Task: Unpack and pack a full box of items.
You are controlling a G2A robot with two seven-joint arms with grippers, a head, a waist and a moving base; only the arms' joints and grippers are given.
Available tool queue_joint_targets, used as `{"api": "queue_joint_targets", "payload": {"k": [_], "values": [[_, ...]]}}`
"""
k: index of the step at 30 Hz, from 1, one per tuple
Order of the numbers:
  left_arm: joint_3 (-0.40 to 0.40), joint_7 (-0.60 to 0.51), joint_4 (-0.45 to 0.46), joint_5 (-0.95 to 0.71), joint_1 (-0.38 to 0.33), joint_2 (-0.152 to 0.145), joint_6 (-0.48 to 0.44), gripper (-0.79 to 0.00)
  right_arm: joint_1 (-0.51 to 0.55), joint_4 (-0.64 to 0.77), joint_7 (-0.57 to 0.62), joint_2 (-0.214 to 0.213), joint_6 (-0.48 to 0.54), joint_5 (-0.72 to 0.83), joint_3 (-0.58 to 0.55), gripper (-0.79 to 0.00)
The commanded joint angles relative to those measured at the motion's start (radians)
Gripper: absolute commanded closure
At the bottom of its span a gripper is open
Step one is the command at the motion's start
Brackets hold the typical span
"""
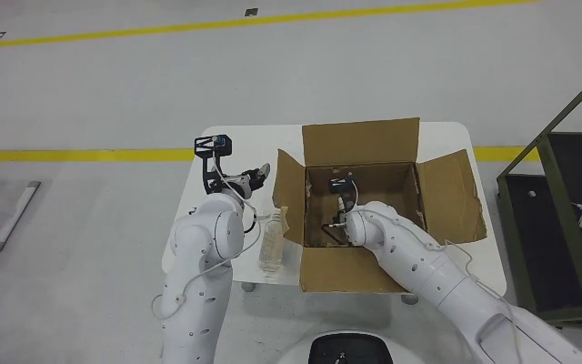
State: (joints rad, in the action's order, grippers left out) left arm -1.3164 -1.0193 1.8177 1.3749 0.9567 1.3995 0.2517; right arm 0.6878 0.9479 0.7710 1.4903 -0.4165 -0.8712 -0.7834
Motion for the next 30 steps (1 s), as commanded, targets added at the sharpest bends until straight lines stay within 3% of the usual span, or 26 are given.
{"api": "queue_joint_targets", "payload": {"k": [1,4,5,7,8,13,18,26,30], "values": [[0.000,0.000,0.000,0.000,0.000,0.000,0.000,-0.785,-0.002,-0.008,0.001,0.004,0.000,-0.001,0.001,-0.391],[0.000,0.000,0.000,0.000,0.000,0.000,0.000,-0.785,-0.005,-0.017,0.003,0.009,-0.002,-0.005,0.003,-0.345],[0.000,0.000,0.000,0.000,0.000,0.000,0.000,-0.785,-0.006,-0.020,0.004,0.011,-0.001,-0.007,0.004,-0.209],[0.000,0.000,0.000,0.000,0.000,0.000,0.000,-0.785,-0.008,-0.025,0.008,0.014,-0.002,-0.011,0.005,-0.015],[0.000,0.000,0.000,0.000,0.000,0.000,0.000,-0.785,-0.009,-0.028,0.009,0.016,-0.002,-0.013,0.005,0.000],[0.000,0.000,0.000,0.000,0.000,0.000,0.000,-0.785,-0.003,-0.013,0.000,0.018,-0.003,-0.021,-0.006,0.000],[0.000,0.000,0.000,0.000,0.000,0.000,0.000,-0.785,0.045,0.094,0.012,-0.004,0.012,-0.016,-0.073,0.000],[0.000,0.000,0.000,0.000,0.000,0.000,0.000,-0.785,0.287,0.554,0.052,-0.090,0.032,-0.099,-0.312,0.000],[0.000,0.000,0.000,0.000,0.000,0.000,0.000,-0.785,0.453,0.803,0.015,-0.122,0.123,0.019,-0.510,0.000]]}}
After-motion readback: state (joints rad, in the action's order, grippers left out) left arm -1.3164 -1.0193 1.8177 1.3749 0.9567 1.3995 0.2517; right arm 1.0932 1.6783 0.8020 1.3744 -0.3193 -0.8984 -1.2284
